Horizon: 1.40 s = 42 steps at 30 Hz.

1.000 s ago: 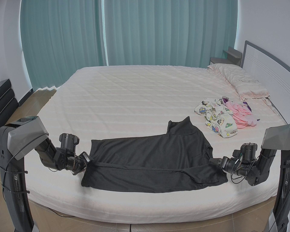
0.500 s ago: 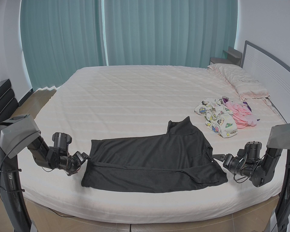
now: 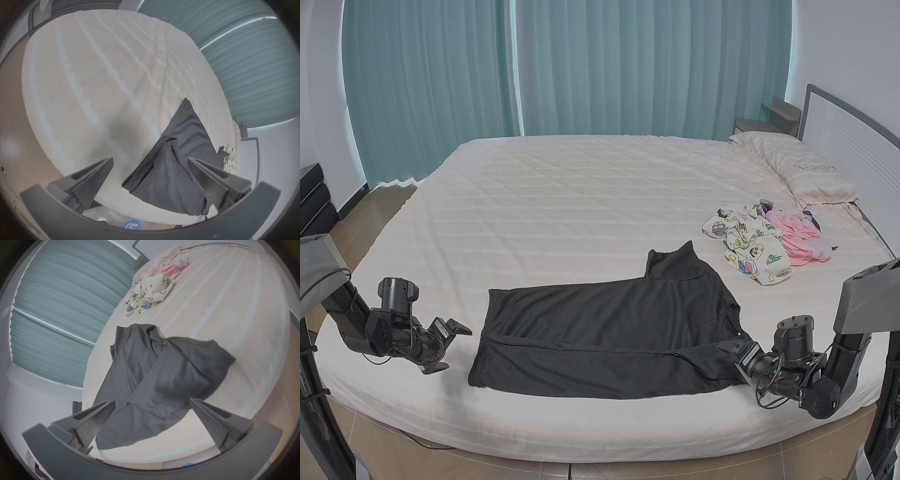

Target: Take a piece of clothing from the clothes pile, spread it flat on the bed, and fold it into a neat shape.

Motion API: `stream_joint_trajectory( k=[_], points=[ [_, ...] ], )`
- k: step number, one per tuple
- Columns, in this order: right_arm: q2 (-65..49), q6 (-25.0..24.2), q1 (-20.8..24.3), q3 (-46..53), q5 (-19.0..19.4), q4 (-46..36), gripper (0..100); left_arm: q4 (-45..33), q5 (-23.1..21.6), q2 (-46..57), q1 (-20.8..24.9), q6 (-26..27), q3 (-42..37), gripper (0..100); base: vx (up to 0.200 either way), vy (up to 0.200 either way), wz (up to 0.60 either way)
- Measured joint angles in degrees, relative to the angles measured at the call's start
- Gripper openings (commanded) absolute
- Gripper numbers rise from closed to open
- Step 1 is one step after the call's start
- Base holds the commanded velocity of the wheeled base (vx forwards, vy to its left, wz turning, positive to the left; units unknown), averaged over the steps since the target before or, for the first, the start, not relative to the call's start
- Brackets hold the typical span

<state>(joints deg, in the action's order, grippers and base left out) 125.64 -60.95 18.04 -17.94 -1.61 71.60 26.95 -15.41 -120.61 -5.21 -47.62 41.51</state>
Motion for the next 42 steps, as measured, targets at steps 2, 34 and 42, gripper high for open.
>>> stream_joint_trajectory(
  k=[2, 34, 42],
  points=[
    [0.66, -1.32, 2.29, 0.15, -1.91, 0.01, 100, 0.44, -0.21, 0.3, -0.13, -0.04, -0.63, 100, 0.0, 0.0, 0.0],
    [6.89, 2.27, 11.8, -6.06, -14.29, 6.44, 100, 1.95, -0.57, 0.24, -0.49, 0.27, -2.62, 100, 0.0, 0.0, 0.0],
    [6.89, 5.58, 13.87, -4.49, -17.49, 12.29, 100, 1.94, -0.51, 0.24, -0.5, 0.33, -2.67, 100, 0.0, 0.0, 0.0]
  ],
)
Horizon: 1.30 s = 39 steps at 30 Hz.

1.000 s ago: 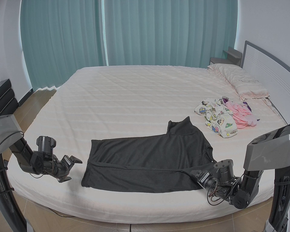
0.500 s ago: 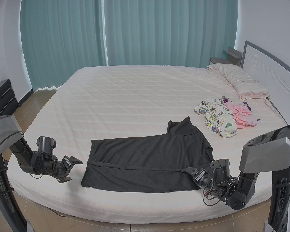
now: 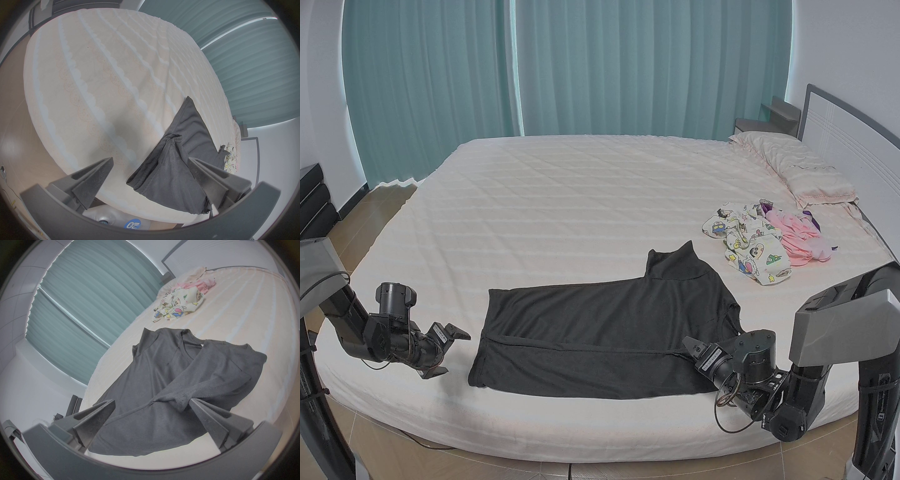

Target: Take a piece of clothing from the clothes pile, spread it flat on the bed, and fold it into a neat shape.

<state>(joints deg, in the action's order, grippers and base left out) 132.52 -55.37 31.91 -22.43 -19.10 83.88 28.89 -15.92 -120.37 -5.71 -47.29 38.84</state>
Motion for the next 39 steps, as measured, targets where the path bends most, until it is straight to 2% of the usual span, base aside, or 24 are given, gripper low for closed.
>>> stream_joint_trajectory(
  k=[5, 15, 23, 30, 39],
  points=[
    [-0.28, 2.63, 0.5, 1.96, -1.01, 4.9, 100, 0.0, 0.0, -0.05, -0.02, 0.02, 0.0, 100, 0.0, 0.0, 0.0],
    [-3.06, 3.94, 1.02, 4.8, -1.63, 5.1, 100, 0.0, 0.02, -0.13, -0.07, 0.02, 0.1, 100, 0.0, 0.0, 0.0],
    [-2.36, 3.34, 1.6, 6.8, 0.2, 5.12, 100, 0.0, 0.02, -0.17, -0.07, 0.02, 0.05, 100, 0.0, 0.0, 0.0],
    [2.67, -0.09, 1.6, 7.03, 3.97, 5.1, 100, 0.0, 0.02, -0.17, -0.05, 0.11, -0.17, 100, 0.0, 0.0, 0.0],
    [5.64, -0.71, 1.21, 6.51, 4.57, 5.1, 100, 0.01, 0.02, -0.17, 0.01, 0.11, -0.23, 100, 0.0, 0.0, 0.0]
  ],
)
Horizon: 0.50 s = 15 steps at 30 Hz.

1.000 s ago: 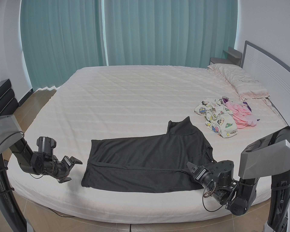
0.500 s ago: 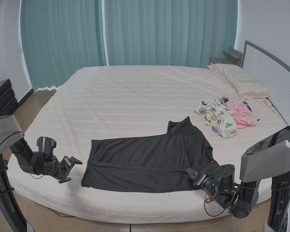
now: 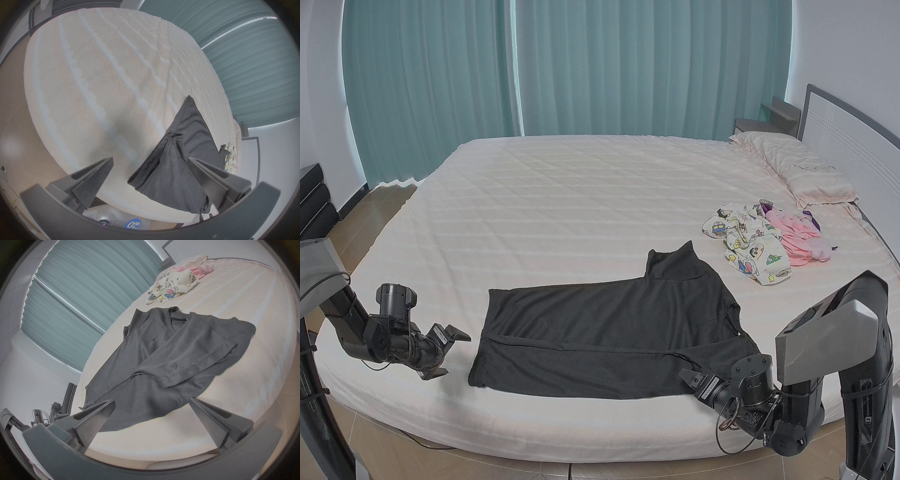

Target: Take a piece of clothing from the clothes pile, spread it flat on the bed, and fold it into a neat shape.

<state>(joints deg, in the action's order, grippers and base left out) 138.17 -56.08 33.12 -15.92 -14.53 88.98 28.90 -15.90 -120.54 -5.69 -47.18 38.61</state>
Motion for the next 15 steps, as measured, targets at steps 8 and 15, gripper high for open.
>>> stream_joint_trajectory(
  k=[8, 15],
  points=[
    [0.84, 0.05, -1.1, -3.6, -0.35, 0.02, 100, -0.01, 0.0, 0.0, 0.0, 0.0, -0.02, 100, 0.0, 0.0, 0.0],
    [0.74, 1.23, -1.16, -5.22, -2.82, -0.02, 100, -0.01, 0.0, -0.02, 0.0, 0.0, 0.0, 100, 0.0, 0.0, 0.0]
  ],
)
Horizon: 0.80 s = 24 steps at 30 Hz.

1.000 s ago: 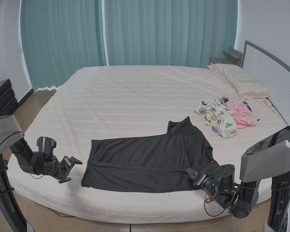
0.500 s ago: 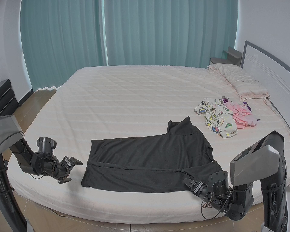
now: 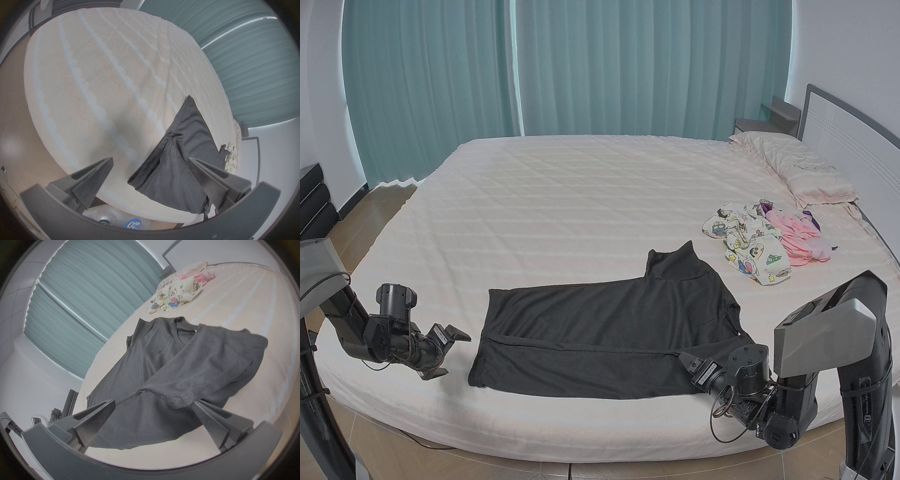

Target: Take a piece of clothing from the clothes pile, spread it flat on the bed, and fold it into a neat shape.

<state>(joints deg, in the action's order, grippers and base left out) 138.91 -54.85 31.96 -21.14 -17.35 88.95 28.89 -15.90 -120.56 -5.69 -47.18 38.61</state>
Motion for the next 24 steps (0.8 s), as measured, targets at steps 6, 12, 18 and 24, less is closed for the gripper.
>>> stream_joint_trajectory(
  k=[6, 12, 18, 24],
  points=[
    [-3.02, 1.37, 0.78, 0.13, -2.68, 0.0, 100, 0.0, 0.0, -0.02, 0.0, 0.0, 0.02, 100, 0.0, 0.0, 0.0],
    [-6.5, 1.72, 1.13, 0.44, -4.07, 0.05, 100, 0.0, -0.02, -0.02, -0.01, 0.0, 0.06, 100, 0.0, 0.0, 0.0],
    [-9.08, 2.19, 1.71, 2.35, -4.27, 0.0, 100, 0.0, 0.0, -0.02, -0.06, 0.0, 0.06, 100, 0.0, 0.0, 0.0],
    [-11.19, 3.1, 1.74, 5.27, -3.8, 0.02, 100, 0.0, 0.0, -0.02, -0.06, 0.0, 0.06, 100, 0.0, 0.0, 0.0]
  ],
)
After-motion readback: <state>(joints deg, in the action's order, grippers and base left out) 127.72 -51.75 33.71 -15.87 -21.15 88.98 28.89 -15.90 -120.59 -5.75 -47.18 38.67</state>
